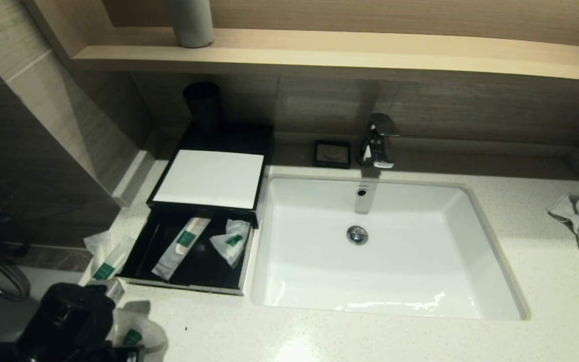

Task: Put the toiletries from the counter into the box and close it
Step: Pick up the bathroom toiletry, then place the bathroom toiletry into the drawer

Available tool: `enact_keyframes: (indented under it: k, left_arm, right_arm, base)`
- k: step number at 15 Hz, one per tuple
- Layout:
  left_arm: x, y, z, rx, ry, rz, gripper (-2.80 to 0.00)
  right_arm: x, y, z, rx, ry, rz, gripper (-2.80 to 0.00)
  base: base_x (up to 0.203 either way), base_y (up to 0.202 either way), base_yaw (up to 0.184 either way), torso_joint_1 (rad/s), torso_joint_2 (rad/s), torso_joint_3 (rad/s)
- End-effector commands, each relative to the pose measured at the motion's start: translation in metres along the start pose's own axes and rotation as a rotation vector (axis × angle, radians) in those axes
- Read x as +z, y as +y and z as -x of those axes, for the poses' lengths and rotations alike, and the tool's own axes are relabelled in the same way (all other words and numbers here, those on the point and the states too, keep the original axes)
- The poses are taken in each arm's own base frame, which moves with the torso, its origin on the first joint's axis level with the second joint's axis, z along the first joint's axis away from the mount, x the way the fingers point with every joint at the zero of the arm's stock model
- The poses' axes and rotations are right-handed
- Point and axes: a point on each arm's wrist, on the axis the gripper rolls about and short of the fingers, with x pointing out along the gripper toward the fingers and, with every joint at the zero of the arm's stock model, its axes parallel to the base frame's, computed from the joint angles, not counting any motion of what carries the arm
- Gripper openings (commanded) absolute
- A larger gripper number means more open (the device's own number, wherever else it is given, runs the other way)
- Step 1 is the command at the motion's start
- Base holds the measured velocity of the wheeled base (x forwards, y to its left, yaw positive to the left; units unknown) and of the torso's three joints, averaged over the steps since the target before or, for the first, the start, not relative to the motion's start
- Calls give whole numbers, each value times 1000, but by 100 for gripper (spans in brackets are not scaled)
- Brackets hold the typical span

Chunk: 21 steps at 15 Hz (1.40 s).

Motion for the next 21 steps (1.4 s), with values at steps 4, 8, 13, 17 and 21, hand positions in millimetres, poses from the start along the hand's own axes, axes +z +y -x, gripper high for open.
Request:
enact_keyframes:
  k: [4, 8, 13, 17, 21]
  left_arm:
    - [10, 3, 25, -58, -131, 39, -280]
    - [33, -2, 45, -108, -234, 68, -280]
    - [67, -16, 51, -124, -261, 77, -280]
    - [88, -32, 33, -110, -231, 66, -280]
    - [102, -44, 19, -106, -212, 54, -280]
  right_arm:
    - [0, 0, 0, 0, 0, 1, -280]
    - [0, 0, 0, 0, 0, 1, -280]
    - [0, 0, 0, 0, 0, 1, -280]
    - [0, 0, 0, 0, 0, 1, -280]
    - [0, 0, 0, 0, 0, 1, -280]
  base:
    - [0, 0, 0, 0, 0, 0]
    - [0, 0, 0, 0, 0, 0]
    - [0, 0, 0, 0, 0, 0]
    - [0, 0, 0, 0, 0, 0]
    - [0, 0, 0, 0, 0, 0]
